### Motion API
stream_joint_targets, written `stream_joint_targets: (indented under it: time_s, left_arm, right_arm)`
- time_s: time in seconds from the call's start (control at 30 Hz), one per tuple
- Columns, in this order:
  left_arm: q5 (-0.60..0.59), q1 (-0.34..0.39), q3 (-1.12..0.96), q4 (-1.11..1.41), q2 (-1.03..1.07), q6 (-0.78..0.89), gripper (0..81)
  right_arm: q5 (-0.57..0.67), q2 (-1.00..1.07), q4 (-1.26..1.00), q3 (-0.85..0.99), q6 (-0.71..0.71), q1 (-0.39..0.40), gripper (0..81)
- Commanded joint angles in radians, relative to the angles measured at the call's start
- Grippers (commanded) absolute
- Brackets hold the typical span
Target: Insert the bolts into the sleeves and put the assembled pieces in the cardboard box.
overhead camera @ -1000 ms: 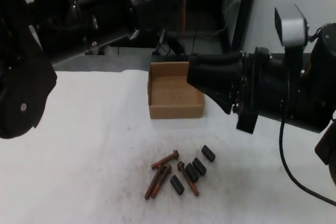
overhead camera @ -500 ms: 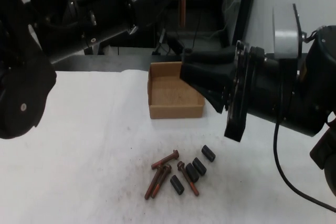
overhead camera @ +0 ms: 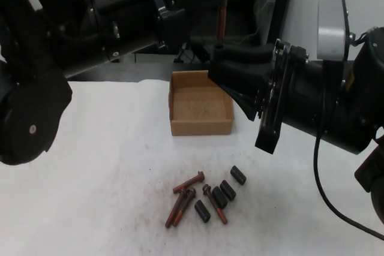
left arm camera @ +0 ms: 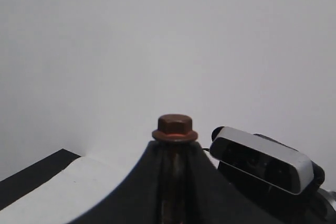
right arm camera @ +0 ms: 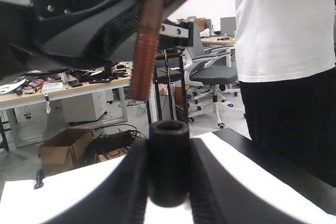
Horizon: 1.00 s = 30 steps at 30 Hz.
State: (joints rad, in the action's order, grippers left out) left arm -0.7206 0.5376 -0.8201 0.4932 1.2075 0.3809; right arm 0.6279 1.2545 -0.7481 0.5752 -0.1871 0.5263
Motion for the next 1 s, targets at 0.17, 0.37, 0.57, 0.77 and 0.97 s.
stream_joint_targets:
  time_s: [0.17,0.37,0.57,0.77,0.97]
  left_arm:
    - [0.01,0.003,-0.003,-0.098,-0.001,-0.077,0.3]
    - [0.01,0.003,-0.003,-0.123,-0.001,-0.128,0.3]
    - [0.063,0.003,-0.003,-0.123,-0.001,-0.128,0.3]
    - [0.062,0.003,-0.003,-0.123,-0.001,-0.128,0.3]
    - [0.052,0.003,-0.003,-0.123,-0.001,-0.115,0.3]
  right_arm:
    - [-0.003,-0.01,-0.02,0.001,-0.007,-0.001,0.8]
    - [-0.003,-0.01,-0.02,0.001,-0.007,-0.001,0.8]
    - [0.011,-0.01,-0.02,0.001,-0.007,-0.001,0.8]
    - [0.023,-0.01,-0.02,0.001,-0.007,-0.001,0.8]
    - [0.014,-0.01,-0.02,0.001,-0.007,-0.001,0.8]
